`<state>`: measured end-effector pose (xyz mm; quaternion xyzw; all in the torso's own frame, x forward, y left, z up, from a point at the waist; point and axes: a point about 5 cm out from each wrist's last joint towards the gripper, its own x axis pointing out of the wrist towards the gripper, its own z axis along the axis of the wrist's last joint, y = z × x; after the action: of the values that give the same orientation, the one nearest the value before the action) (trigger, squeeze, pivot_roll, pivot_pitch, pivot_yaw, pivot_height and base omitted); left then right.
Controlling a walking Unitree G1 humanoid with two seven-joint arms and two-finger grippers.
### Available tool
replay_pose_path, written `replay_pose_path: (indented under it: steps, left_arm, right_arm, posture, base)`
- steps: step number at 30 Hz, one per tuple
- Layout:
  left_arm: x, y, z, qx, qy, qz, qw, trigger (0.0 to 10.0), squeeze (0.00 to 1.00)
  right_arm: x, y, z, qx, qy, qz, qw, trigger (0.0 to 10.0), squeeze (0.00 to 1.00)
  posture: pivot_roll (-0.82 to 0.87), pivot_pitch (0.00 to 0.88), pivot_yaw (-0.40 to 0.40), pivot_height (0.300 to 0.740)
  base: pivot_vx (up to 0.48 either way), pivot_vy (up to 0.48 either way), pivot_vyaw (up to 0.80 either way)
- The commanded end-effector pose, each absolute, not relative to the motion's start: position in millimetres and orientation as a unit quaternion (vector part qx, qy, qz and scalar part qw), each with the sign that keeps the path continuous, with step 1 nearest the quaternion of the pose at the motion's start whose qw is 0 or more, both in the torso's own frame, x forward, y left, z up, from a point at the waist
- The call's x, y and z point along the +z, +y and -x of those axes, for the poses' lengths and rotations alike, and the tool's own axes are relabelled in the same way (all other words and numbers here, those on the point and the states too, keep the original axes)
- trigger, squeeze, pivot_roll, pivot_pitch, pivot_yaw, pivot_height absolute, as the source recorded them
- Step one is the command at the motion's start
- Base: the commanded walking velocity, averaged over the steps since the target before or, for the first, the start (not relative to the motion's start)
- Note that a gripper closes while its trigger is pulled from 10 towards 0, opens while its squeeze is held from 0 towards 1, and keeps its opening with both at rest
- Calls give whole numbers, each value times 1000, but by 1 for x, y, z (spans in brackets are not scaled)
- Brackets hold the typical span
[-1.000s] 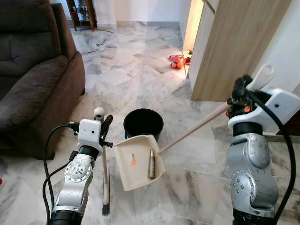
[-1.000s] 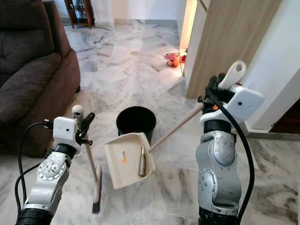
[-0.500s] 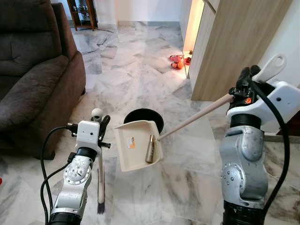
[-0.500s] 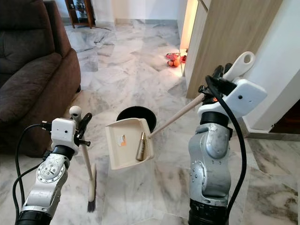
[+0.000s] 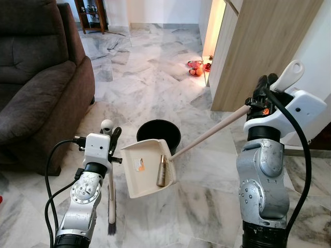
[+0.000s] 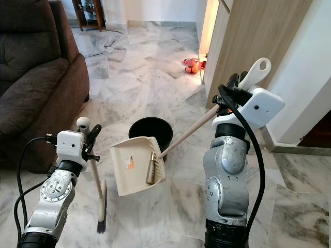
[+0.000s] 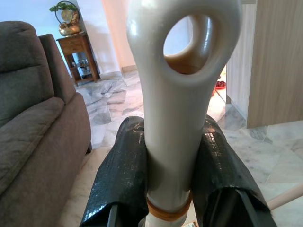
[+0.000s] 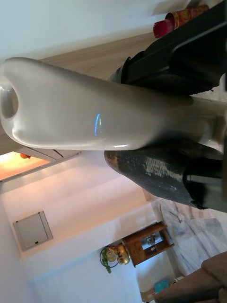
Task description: Sweep floor
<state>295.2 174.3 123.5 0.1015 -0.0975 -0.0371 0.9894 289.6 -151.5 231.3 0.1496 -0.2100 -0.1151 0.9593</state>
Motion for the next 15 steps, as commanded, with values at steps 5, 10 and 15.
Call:
replay_pose_path:
  steps: [5,10,15]
  left_arm:
    - [135,170,-296,-44,-128,-109,985,10000,0]
    - [135,169,-296,-47,-128,-108,985,10000,0]
    - [134,169,-297,-47,-127,-108,985,10000,0]
  right_arm:
    - [247,-144,-289,-92,-249,-161,951,10000,0]
    - [247,-142,-289,-86,-249,-161,951,10000,0]
    - [249,-140,-288,-74,-257,-165,949,10000,0]
  posture:
    - [-6,23,2,740]
    - [-7,25,2,740]
    - [-5,31,0,740]
  base:
    - [0,0,0]
    - [0,0,0]
    - [0,0,0]
